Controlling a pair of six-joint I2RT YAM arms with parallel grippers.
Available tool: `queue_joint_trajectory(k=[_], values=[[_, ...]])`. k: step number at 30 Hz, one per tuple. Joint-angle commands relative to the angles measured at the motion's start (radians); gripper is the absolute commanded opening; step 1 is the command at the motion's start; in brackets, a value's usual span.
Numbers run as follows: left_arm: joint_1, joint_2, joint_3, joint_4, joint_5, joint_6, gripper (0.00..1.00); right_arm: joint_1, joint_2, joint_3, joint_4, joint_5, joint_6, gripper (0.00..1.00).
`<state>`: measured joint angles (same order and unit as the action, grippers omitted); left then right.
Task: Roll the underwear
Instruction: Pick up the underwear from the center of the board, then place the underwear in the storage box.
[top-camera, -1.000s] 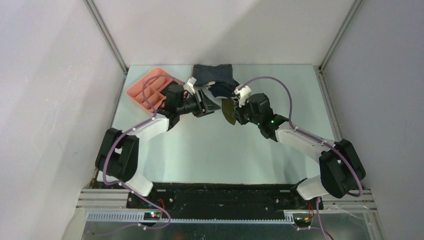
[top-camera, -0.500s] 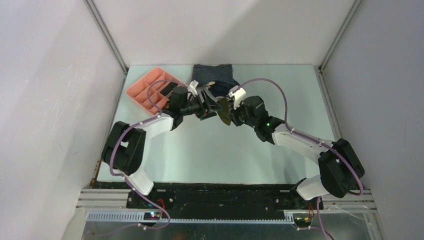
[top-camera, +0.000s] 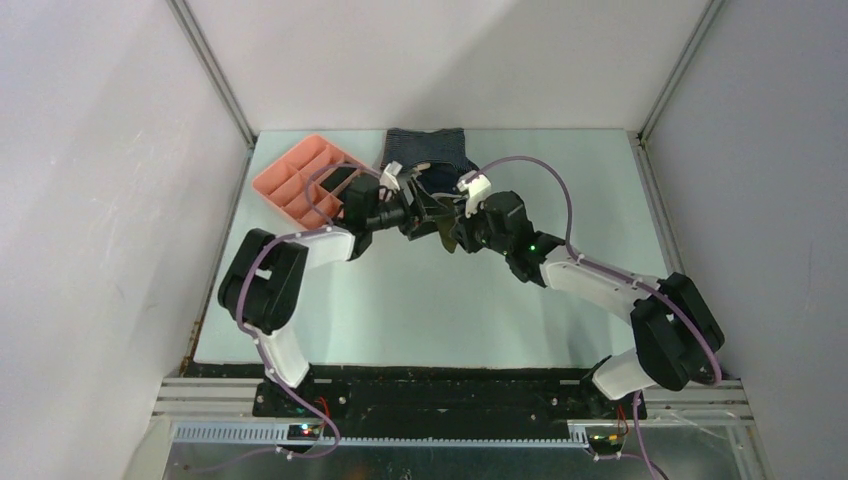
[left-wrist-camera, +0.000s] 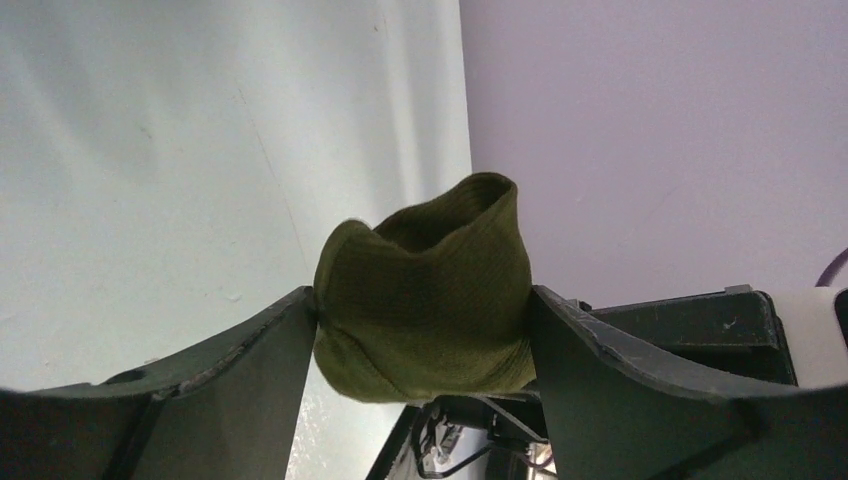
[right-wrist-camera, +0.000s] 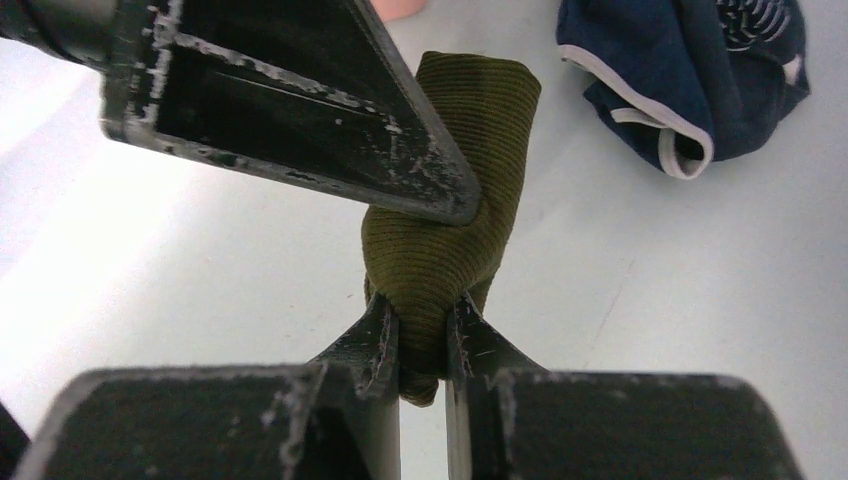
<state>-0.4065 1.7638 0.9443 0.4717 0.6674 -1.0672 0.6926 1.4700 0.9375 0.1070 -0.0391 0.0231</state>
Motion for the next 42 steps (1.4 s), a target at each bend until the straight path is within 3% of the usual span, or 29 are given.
queue_joint_trajectory(k=[1, 4, 12, 14, 16, 18, 20, 22, 23, 24, 25, 26, 27, 30, 32, 35, 38, 42], values=[[-0.011, 0.034, 0.047, 0.127, 0.061, -0.068, 0.79, 0.003, 0.008, 0.050, 0.104, -0.126, 0.077, 0.00], [-0.012, 0.048, 0.050, 0.202, 0.067, -0.104, 0.73, -0.010, 0.025, 0.053, 0.118, -0.195, 0.138, 0.00], [0.003, 0.043, 0.028, 0.323, 0.062, -0.132, 0.45, -0.040, 0.070, 0.055, 0.101, -0.236, 0.216, 0.00], [0.012, 0.039, 0.027, 0.341, 0.063, -0.133, 0.31, -0.047, 0.081, 0.055, 0.097, -0.265, 0.220, 0.01], [0.023, 0.033, 0.043, 0.339, 0.072, -0.114, 0.22, -0.057, 0.094, 0.058, 0.097, -0.360, 0.197, 0.35], [0.035, 0.020, 0.087, 0.287, 0.111, -0.026, 0.12, -0.077, 0.087, 0.079, 0.045, -0.457, 0.148, 0.55], [0.049, -0.012, 0.161, 0.113, 0.177, 0.177, 0.05, -0.121, 0.048, 0.095, -0.043, -0.534, 0.089, 0.65], [0.068, -0.056, 0.255, -0.207, 0.190, 0.471, 0.01, -0.184, -0.004, 0.118, -0.171, -0.586, 0.033, 0.72], [0.084, -0.086, 0.321, -0.449, 0.155, 0.692, 0.00, -0.235, -0.035, 0.130, -0.267, -0.614, 0.003, 0.73], [0.092, -0.100, 0.350, -0.557, 0.128, 0.798, 0.00, -0.263, -0.049, 0.151, -0.313, -0.630, -0.015, 0.77], [0.105, -0.119, 0.410, -0.752, 0.064, 1.005, 0.00, -0.314, -0.076, 0.160, -0.395, -0.655, -0.018, 0.78], [0.113, -0.125, 0.469, -0.917, 0.000, 1.089, 0.00, -0.339, -0.104, 0.169, -0.452, -0.663, -0.020, 0.79], [0.129, -0.127, 0.495, -0.986, -0.030, 1.235, 0.00, -0.382, -0.117, 0.170, -0.473, -0.673, -0.021, 0.79], [0.169, -0.096, 0.618, -1.237, -0.184, 1.437, 0.00, -0.427, -0.171, 0.172, -0.547, -0.669, -0.059, 0.79], [0.206, -0.070, 0.669, -1.309, -0.255, 1.530, 0.00, -0.439, -0.204, 0.161, -0.550, -0.654, -0.075, 0.79], [0.268, -0.062, 0.655, -1.286, -0.324, 1.563, 0.00, -0.443, -0.243, 0.113, -0.519, -0.637, -0.081, 0.78], [0.303, -0.085, 0.551, -1.141, -0.392, 1.550, 0.00, -0.459, -0.269, 0.083, -0.495, -0.629, -0.074, 0.78], [0.318, -0.141, 0.360, -0.889, -0.365, 1.535, 0.00, -0.470, -0.286, 0.060, -0.490, -0.633, -0.061, 0.77]])
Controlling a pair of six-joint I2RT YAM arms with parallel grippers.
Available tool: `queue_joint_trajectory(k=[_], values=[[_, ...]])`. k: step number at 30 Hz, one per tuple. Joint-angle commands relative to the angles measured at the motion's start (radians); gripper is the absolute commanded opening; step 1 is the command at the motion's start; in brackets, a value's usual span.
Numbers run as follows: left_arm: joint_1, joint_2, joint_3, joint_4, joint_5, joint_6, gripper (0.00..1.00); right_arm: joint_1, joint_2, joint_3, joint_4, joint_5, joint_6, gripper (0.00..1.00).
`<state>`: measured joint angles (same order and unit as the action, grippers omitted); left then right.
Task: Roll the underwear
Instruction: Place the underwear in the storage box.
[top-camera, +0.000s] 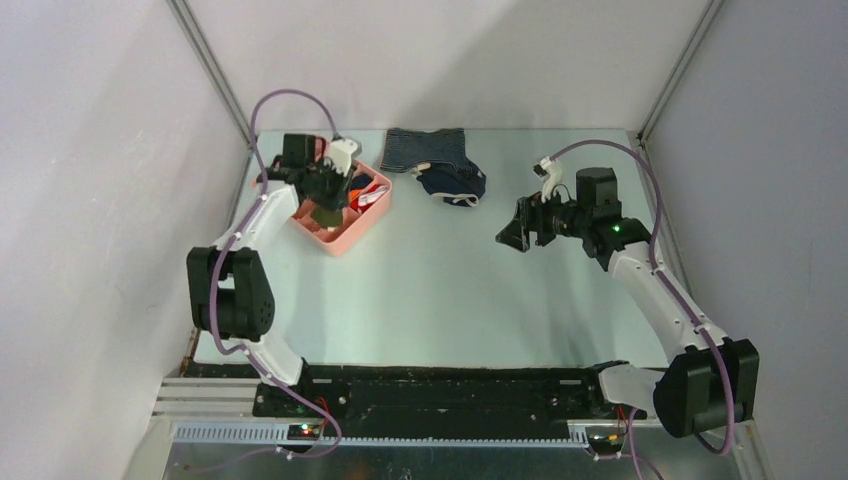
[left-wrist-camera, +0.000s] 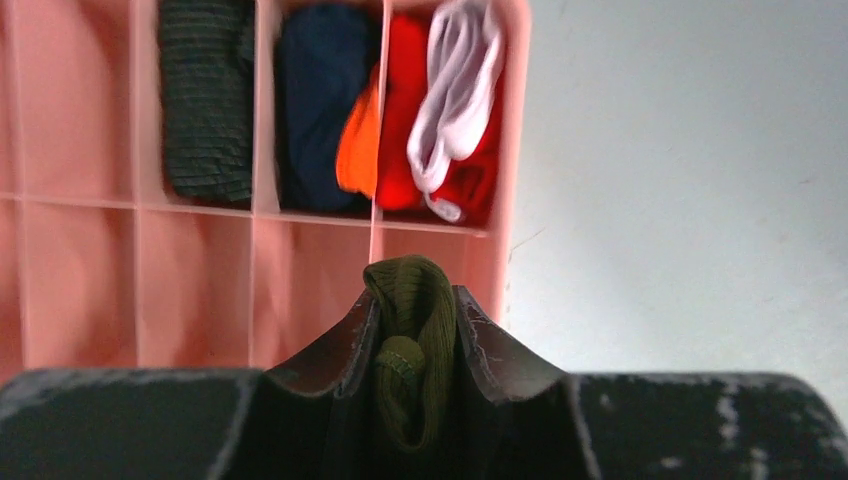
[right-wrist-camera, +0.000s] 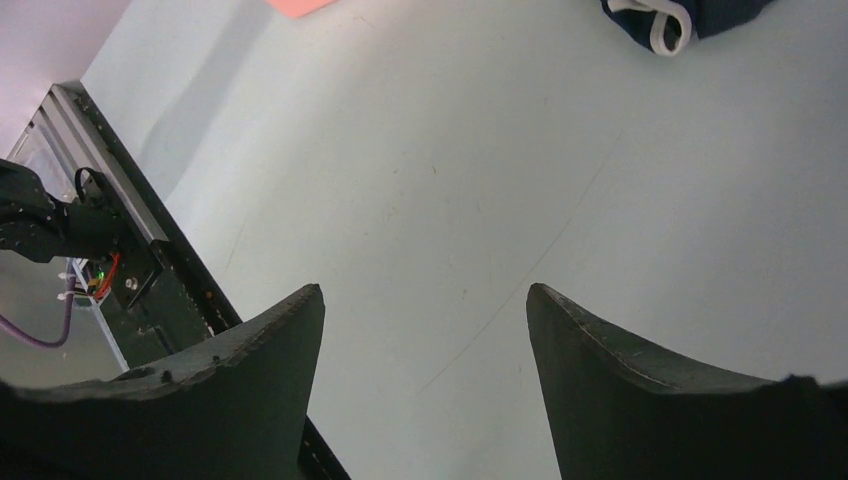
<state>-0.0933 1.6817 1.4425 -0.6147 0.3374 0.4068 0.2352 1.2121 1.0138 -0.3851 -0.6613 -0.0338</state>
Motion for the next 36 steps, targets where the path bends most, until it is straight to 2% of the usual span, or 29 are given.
queue_joint_trajectory(k=[1, 5, 11, 18, 23, 26, 30, 36], values=[[0.006, -0.066, -0.162, 0.267, -0.020, 0.063, 0.00, -0.014, -0.032, -0.019, -0.001, -0.011, -0.003, 0.77], [0.007, -0.026, -0.224, 0.384, -0.030, 0.052, 0.00, -0.014, -0.032, -0.021, -0.020, -0.014, -0.004, 0.76], [0.009, 0.065, -0.194, 0.392, -0.068, -0.005, 0.00, -0.016, -0.021, -0.026, -0.023, -0.013, -0.009, 0.75], [0.010, 0.084, -0.232, 0.455, -0.105, -0.036, 0.00, -0.017, -0.002, -0.027, -0.013, -0.004, -0.017, 0.75], [0.010, 0.056, -0.226, 0.398, -0.108, -0.060, 0.00, -0.019, 0.002, -0.028, -0.020, -0.001, -0.029, 0.74], [0.010, 0.046, -0.222, 0.309, -0.105, -0.103, 0.00, -0.022, 0.004, -0.028, -0.013, 0.000, -0.031, 0.74], [0.010, 0.033, -0.261, 0.251, -0.050, -0.179, 0.00, -0.025, 0.009, -0.028, 0.000, 0.002, -0.031, 0.75], [-0.011, -0.065, -0.413, 0.376, -0.029, -0.252, 0.00, -0.028, 0.021, -0.027, -0.001, 0.002, -0.034, 0.74]])
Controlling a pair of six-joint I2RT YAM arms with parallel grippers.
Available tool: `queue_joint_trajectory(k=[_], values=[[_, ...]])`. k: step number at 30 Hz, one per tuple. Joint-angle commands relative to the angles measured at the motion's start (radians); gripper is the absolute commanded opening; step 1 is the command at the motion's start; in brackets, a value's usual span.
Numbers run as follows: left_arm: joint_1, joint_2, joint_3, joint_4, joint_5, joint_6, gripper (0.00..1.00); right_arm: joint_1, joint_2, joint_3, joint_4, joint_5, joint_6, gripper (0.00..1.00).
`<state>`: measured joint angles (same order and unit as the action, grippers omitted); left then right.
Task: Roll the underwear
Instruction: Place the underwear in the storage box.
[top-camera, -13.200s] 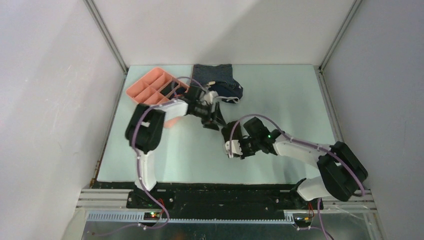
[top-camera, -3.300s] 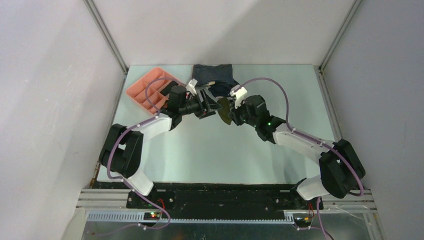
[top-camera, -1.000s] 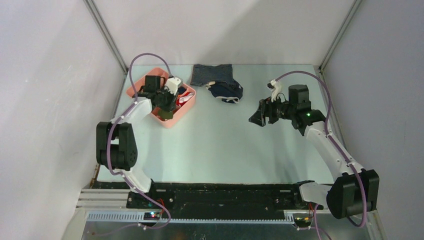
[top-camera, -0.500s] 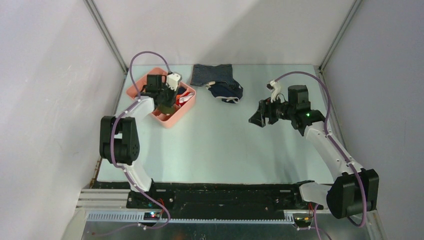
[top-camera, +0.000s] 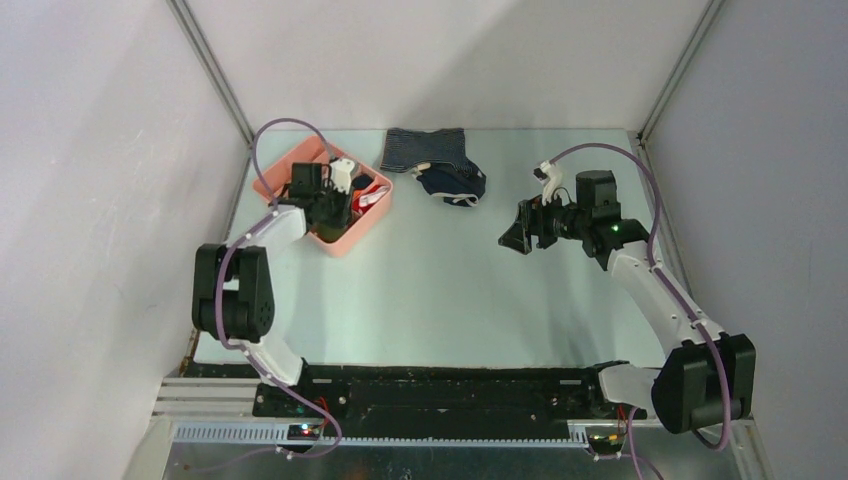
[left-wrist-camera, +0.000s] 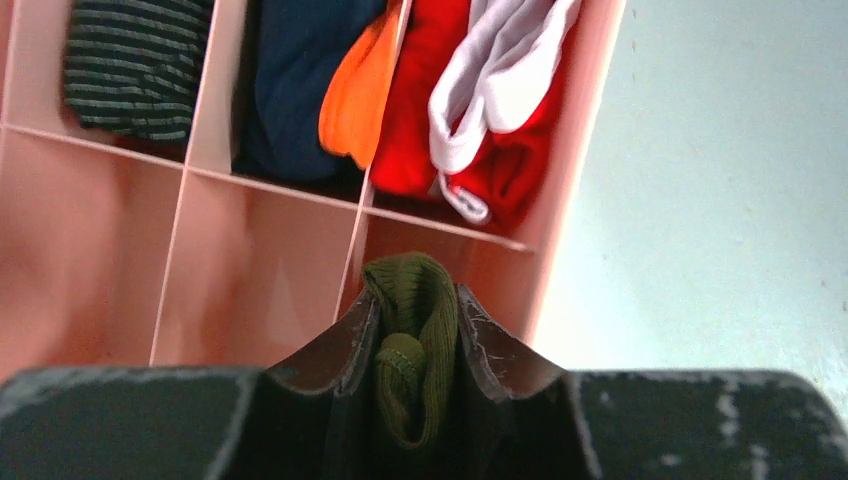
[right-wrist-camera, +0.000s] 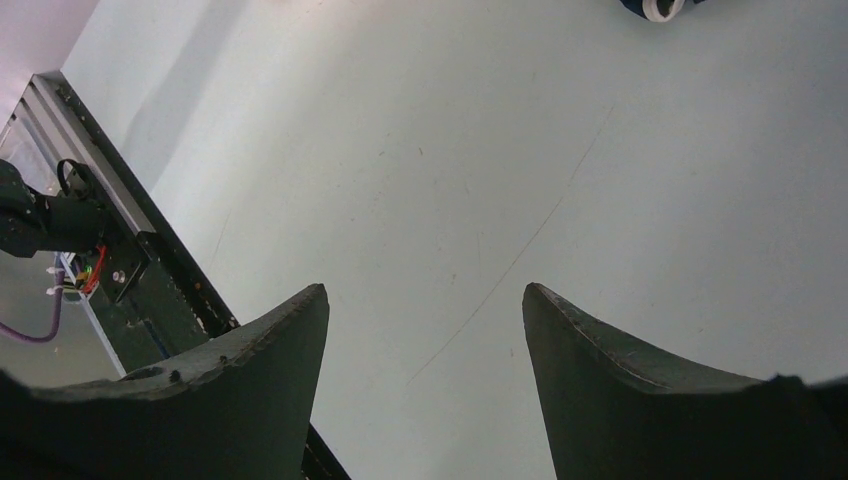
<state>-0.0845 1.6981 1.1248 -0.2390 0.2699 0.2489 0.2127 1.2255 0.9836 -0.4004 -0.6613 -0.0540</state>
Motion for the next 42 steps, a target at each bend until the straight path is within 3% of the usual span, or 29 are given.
queue_joint_trajectory(k=[1, 4, 10, 14, 16, 24, 28, 37, 42], values=[[-0.026, -0.091, -0.106, 0.014, 0.035, -0.095, 0.00, -0.005, 0.012, 0.003, 0.013, 0.002, -0.012, 0.74], [-0.030, -0.099, -0.121, 0.008, 0.021, -0.113, 0.00, -0.006, 0.017, 0.003, 0.014, 0.000, -0.011, 0.74], [-0.004, 0.115, 0.053, -0.268, 0.160, -0.121, 0.04, -0.006, 0.033, 0.003, 0.032, -0.005, 0.000, 0.74], [-0.004, 0.124, 0.047, -0.252, 0.120, -0.120, 0.21, -0.006, 0.039, 0.012, 0.023, -0.006, 0.001, 0.74], [-0.004, 0.091, 0.047, -0.225, 0.099, -0.117, 0.37, -0.006, 0.036, 0.014, 0.018, -0.003, -0.005, 0.74], [-0.001, 0.030, 0.157, -0.334, 0.144, -0.091, 0.62, -0.007, 0.034, 0.015, 0.007, -0.005, -0.012, 0.75], [-0.001, -0.023, 0.160, -0.347, 0.148, -0.096, 0.65, -0.008, 0.035, 0.015, 0.011, -0.004, -0.013, 0.74], [0.002, -0.122, 0.129, -0.341, -0.004, -0.065, 0.73, -0.009, 0.035, 0.014, 0.012, -0.009, -0.016, 0.75], [0.025, -0.080, 0.133, -0.387, 0.027, -0.089, 0.64, -0.011, 0.033, 0.011, 0.013, -0.008, -0.016, 0.75]])
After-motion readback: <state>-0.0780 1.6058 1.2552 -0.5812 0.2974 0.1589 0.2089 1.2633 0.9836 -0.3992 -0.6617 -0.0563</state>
